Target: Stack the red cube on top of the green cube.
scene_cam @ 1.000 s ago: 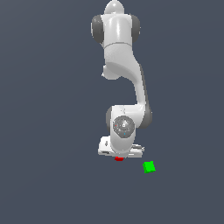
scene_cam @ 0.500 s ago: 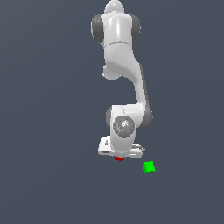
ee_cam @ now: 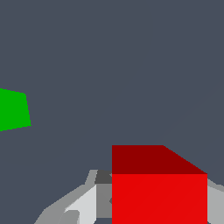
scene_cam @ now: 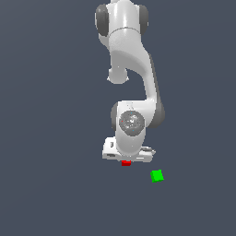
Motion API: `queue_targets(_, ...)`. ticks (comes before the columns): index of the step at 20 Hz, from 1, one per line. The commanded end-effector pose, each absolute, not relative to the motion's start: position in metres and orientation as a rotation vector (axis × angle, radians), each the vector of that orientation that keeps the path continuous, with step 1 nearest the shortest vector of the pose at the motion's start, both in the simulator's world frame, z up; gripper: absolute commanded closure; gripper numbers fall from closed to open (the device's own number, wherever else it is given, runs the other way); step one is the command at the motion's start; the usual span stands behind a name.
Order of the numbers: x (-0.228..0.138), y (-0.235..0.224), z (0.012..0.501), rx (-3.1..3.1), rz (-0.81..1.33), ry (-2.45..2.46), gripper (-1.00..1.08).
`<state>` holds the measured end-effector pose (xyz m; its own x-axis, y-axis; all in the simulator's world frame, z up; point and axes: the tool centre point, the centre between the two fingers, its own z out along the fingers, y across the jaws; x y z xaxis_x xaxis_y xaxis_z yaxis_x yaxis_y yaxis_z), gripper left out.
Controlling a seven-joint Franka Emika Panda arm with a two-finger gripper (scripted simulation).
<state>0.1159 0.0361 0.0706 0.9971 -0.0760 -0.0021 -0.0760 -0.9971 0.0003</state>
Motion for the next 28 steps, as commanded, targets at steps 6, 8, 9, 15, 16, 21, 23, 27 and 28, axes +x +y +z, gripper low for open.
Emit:
queue_targets(6,0.116,0.036,0.114,3.139,0.000,-0.120,1.08)
queue_targets(8,0.116,0.036,0.119,3.139,0.000,-0.120,1.08)
queue_targets(9,0.117,0.036,0.120,3.139,0.000,-0.120,1.08)
queue_targets(15,0.118,0.037,0.119,3.139,0.001,-0.119,1.08)
queue_targets(16,0.118,0.038,0.119,3.139,0.001,-0.119,1.08)
queue_targets(21,0.123,0.052,0.113,3.139,0.001,-0.119,1.08)
queue_targets(23,0.126,0.060,0.110,3.139,0.001,-0.119,1.08)
queue_targets(27,0.133,0.079,0.101,3.139,0.001,-0.119,1.08)
queue_targets(28,0.134,0.084,0.099,3.139,0.001,-0.119,1.08)
